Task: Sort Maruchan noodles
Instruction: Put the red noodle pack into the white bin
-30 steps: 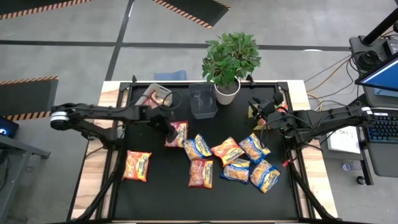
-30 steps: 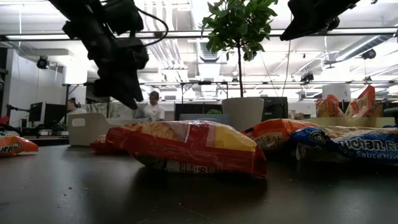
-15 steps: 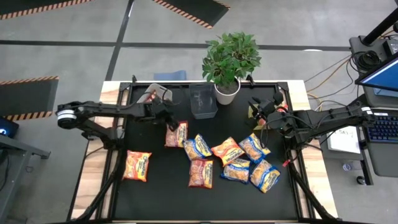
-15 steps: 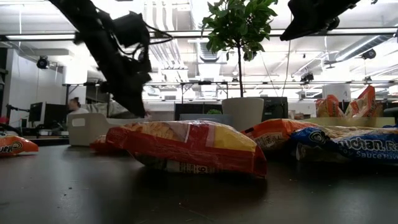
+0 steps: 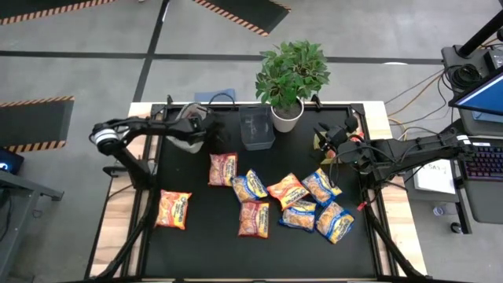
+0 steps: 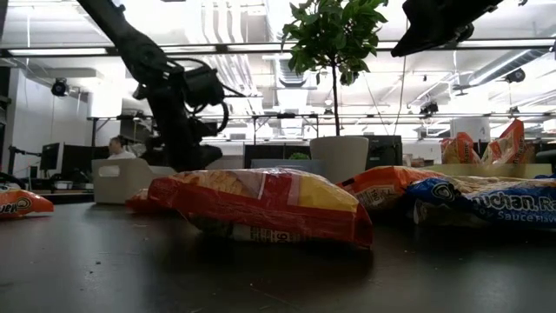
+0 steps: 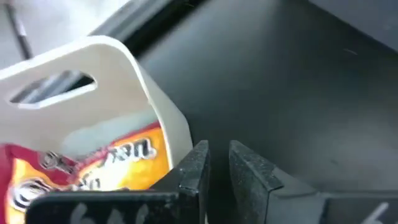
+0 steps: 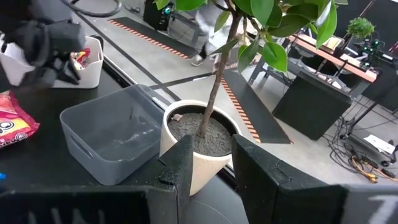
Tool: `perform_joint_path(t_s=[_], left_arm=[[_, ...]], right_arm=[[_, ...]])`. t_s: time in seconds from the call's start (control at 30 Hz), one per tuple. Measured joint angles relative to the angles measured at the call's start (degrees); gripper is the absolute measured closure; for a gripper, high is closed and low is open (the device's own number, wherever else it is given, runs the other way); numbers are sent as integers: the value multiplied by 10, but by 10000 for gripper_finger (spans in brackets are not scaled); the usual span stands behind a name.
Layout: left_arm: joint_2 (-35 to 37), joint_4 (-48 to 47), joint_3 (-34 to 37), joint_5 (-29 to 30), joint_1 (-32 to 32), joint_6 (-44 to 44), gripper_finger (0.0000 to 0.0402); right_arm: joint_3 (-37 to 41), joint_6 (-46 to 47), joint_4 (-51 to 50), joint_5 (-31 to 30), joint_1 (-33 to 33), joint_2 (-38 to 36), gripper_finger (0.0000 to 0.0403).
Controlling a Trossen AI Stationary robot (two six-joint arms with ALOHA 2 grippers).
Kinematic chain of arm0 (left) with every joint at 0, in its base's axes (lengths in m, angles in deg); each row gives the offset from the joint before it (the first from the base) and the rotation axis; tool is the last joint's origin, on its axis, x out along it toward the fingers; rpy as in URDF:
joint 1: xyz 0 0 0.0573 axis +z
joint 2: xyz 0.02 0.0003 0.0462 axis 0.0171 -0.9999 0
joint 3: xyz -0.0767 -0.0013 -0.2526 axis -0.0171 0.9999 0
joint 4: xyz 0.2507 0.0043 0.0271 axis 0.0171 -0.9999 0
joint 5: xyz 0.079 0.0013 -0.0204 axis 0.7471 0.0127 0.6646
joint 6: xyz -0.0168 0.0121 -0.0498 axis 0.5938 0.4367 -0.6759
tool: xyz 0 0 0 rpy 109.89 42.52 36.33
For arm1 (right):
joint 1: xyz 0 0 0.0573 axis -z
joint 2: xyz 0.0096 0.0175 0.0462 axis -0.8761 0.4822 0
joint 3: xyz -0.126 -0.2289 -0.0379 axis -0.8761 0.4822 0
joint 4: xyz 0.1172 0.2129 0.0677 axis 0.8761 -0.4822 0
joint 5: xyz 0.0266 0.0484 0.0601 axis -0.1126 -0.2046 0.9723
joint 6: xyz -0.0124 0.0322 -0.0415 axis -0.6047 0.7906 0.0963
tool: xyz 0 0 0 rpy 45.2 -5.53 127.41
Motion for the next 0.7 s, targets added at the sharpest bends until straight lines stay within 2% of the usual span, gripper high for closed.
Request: perform_joint_path(t_s=[0.17,0.27,0.37,0.53,0.63,0.7], left_arm=[[0,-2,-19,41,35,26,361],[7,-3,-20,46,51,31,361],[9,-8,-20,48,56,38,361],[16,-55,-24,98,56,44,361],[32,-74,-28,93,54,39,361],[50,-82,-32,67,47,35,361]], right_arm=[[0,-2,0,0,0,0,303],[0,-2,0,0,0,0,303],[0,-2,0,0,0,0,303],[0,-1,-2,0,0,0,303],[0,-1,-2,0,0,0,303],[0,-2,-1,0,0,0,303]])
